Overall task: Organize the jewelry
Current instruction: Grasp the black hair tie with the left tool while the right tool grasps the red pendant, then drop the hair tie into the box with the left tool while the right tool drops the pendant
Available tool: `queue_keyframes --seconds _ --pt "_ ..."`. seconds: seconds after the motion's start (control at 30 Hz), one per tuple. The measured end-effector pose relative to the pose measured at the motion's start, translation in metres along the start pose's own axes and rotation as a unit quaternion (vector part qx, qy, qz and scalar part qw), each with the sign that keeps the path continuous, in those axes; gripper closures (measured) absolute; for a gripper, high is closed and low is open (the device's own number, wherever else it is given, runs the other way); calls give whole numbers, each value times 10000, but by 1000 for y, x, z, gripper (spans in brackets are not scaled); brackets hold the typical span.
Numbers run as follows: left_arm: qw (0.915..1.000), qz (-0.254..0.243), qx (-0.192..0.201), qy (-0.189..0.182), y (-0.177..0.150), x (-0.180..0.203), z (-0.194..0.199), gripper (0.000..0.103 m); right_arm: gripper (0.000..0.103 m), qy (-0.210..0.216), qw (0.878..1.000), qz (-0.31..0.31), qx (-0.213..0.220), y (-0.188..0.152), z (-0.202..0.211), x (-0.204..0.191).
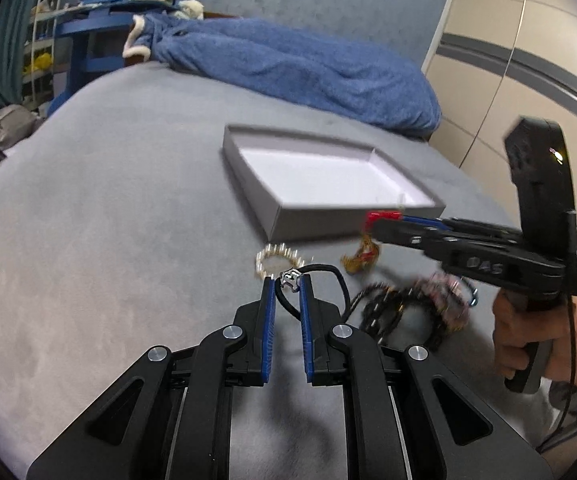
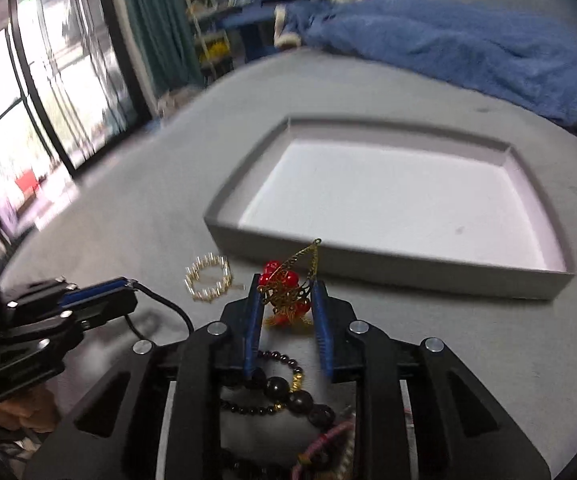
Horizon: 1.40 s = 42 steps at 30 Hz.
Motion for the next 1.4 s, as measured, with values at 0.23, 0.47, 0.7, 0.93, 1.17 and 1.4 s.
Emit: queue_keyframes --seconds 0.23,0.47,0.7,0.93,1.17,1.4 --pt "9991 -207 355 -144 44 15 16 90 80 401 9955 -481 713 32 47 26" --pt "9977 -356 522 -264 80 25 7 90 80 384 9932 -747 805 49 60 57" --pt "9981 -380 477 -124 106 29 -22 90 80 130 9925 -836 882 64 53 71" --pt "9995 -198 183 143 113 20 -64 90 80 -103 9897 -645 1272 85 60 73" --pt "9973 -359 -532 360 92 20 -111 90 80 -726 9952 -625 203 64 -9 99" --pt "9939 -604 -765 508 79 19 -115 68 71 -1070 9919 -629 -262 42 -33 114"
Point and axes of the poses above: each gripper's, at about its wrist camera, not at the fingertips, and z roughly against the way its jaws point, x to its right, y to its top, the point moved 6 cm from there along -z, roughly the way its jaws point, and after that the axes turned 7 degrees about -z, right-handed, at the moved point
